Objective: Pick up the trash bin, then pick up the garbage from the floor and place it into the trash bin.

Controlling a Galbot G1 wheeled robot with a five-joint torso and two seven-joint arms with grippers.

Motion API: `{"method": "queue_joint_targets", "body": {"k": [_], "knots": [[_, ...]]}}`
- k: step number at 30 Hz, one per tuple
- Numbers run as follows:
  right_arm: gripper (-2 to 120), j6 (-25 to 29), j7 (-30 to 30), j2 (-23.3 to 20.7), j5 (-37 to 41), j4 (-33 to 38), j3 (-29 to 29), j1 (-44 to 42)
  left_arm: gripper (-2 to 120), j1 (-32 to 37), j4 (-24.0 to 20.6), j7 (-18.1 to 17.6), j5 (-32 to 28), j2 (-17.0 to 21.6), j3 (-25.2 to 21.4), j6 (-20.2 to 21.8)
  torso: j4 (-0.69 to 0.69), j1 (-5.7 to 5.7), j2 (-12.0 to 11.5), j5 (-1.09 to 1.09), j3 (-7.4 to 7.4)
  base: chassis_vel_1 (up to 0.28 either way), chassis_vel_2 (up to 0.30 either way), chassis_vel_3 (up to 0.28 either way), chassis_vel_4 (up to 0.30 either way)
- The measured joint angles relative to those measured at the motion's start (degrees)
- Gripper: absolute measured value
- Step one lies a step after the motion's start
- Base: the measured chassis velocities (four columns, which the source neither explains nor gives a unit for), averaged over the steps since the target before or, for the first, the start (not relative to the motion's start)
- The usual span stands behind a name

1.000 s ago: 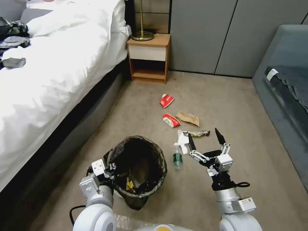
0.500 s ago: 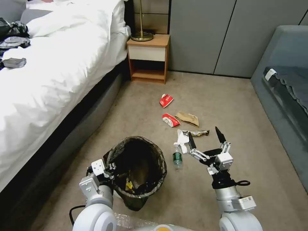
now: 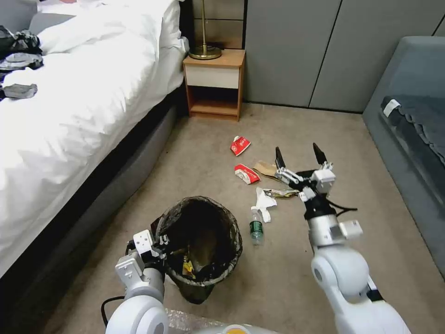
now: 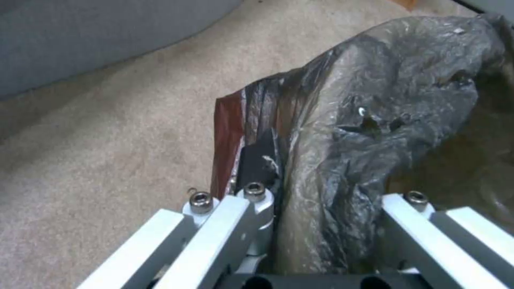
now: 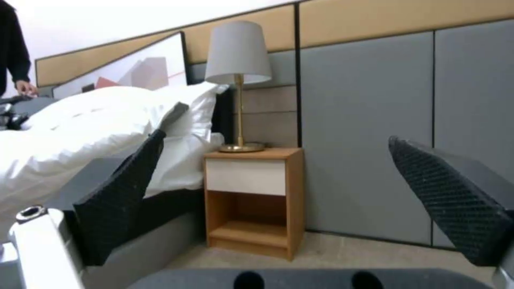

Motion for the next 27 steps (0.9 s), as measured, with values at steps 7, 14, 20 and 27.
{"method": "queue_joint_targets", "body": {"k": [7,14,20,27], "knots": [[100,-0.76,0.27,0.19,0.14,-4.61,-1.00,4.78,75,-0.92,1.53,0.32,0.25,-0.40,0.04,-0.03,0.00,0.00,0.00,0.00,0.00,0.000,0.000,0.000,0.000],[100,-1.45,0.23,0.67,0.11,-10.16,-3.11,10.23,75,-1.72,3.10,0.42,0.26,-0.75,0.02,0.09,0.01,0.00,0.00,0.00,0.00,0.000,0.000,0.000,0.000],[100,-1.58,0.11,0.75,0.02,-14.10,-4.69,12.81,75,-2.20,3.91,0.45,0.40,-1.17,0.06,0.13,0.01,0.00,0.00,0.00,0.00,0.000,0.000,0.000,0.000],[100,-0.58,-2.89,0.67,2.12,-18.61,-5.35,14.55,75,-2.19,4.02,0.49,0.77,-1.25,0.04,0.13,0.01,0.00,0.00,0.00,0.00,0.000,0.000,0.000,0.000]]}}
